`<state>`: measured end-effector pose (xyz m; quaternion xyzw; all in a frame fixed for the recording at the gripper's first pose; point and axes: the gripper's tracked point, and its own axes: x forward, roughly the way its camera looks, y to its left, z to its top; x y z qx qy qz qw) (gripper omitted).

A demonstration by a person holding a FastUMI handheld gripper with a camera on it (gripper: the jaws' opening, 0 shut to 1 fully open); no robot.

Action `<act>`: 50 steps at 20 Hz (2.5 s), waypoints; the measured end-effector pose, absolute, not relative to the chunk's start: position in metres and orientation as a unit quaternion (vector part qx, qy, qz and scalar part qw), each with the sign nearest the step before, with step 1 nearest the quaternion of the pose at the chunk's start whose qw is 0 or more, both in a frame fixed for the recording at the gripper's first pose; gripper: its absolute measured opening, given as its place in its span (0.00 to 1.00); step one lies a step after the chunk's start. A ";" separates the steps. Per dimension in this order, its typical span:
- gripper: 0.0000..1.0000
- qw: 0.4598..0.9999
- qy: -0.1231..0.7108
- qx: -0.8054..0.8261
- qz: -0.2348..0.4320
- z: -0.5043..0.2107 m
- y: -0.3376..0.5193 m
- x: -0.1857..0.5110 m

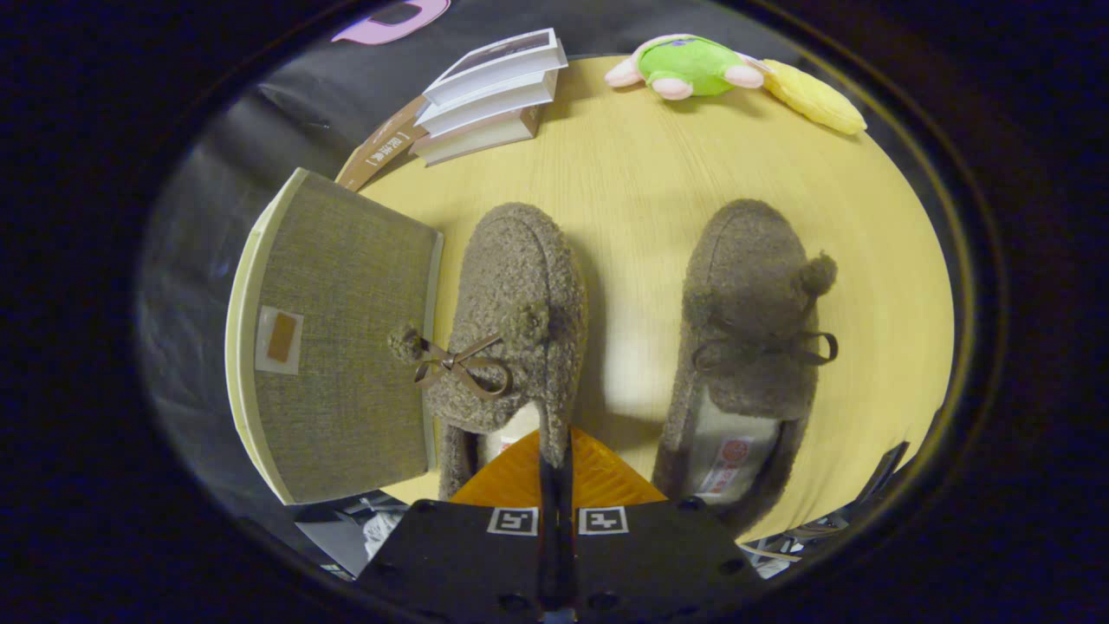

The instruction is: Open the storage box then place both shoes into the box .Put the left shoe in first, then the right shoe, with the right side of both shoes facing outward in a uniform manner.

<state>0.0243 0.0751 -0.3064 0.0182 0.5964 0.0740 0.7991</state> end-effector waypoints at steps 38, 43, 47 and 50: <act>0.03 0.734 0.641 0.112 0.195 -0.222 0.322 0.003; 0.03 0.738 0.652 0.090 0.151 -0.264 0.327 0.017; 0.03 0.722 0.671 0.090 0.143 -0.285 0.336 0.013; 0.03 0.720 0.673 0.095 0.140 -0.299 0.348 0.013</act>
